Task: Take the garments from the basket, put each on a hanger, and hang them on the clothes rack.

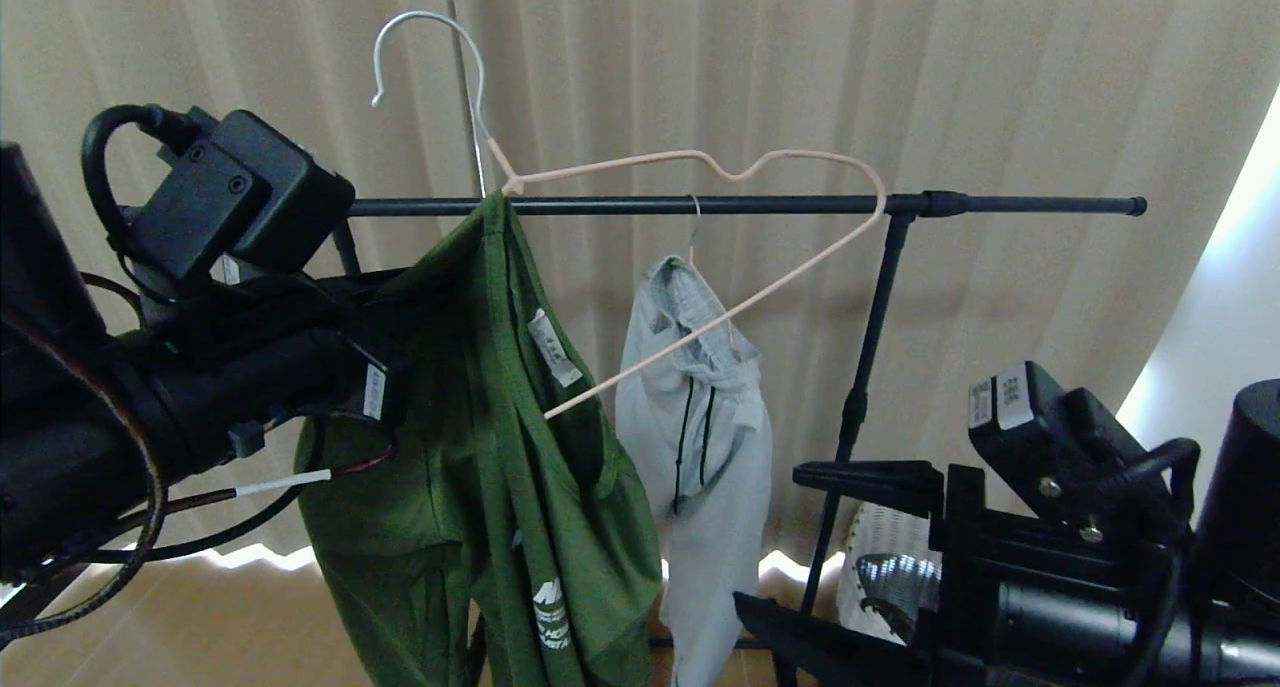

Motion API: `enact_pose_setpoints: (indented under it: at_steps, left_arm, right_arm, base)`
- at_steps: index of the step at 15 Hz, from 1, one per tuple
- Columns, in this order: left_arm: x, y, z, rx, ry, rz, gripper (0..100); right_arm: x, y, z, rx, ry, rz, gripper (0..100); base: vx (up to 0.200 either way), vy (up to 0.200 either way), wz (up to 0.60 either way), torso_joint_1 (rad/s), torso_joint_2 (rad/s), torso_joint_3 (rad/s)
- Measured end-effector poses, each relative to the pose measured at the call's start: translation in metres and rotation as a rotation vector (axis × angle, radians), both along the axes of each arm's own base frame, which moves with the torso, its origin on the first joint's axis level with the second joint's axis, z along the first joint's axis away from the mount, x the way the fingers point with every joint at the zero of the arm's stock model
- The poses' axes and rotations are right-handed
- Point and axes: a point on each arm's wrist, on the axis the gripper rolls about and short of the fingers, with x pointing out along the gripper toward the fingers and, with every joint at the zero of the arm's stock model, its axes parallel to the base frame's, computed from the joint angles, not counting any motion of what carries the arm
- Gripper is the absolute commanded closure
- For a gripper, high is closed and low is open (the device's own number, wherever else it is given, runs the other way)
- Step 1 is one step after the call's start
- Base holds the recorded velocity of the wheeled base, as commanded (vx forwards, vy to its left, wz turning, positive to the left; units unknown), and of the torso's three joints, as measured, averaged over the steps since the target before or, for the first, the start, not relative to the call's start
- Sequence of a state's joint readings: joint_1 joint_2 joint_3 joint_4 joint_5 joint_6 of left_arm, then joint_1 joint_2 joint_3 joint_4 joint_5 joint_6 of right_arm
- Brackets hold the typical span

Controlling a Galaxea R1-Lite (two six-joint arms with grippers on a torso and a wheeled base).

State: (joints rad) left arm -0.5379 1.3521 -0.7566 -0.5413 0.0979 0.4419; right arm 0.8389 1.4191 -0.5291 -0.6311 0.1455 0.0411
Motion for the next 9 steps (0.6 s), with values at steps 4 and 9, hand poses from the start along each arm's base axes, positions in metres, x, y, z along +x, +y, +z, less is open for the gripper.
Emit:
enact_pose_setpoints:
  at_steps: [4, 9]
  left_arm:
    - [0.005, -0.007, 0.006, -0.032, -0.008, 0.011, 100]
    - [-0.005, -0.019, 0.010, -0.055, -0.015, -0.053, 100]
  right_arm:
    - [0.013, 0.029, -0.007, 0.065, -0.028, -0.086, 0]
    - [0.033, 0.057, -0.017, 0.060, -0.016, -0.140, 0]
  base:
    - [0.000, 0.000, 0.00, 0.000, 0.00, 0.000]
    - [0.000, 0.000, 0.00, 0.000, 0.00, 0.000]
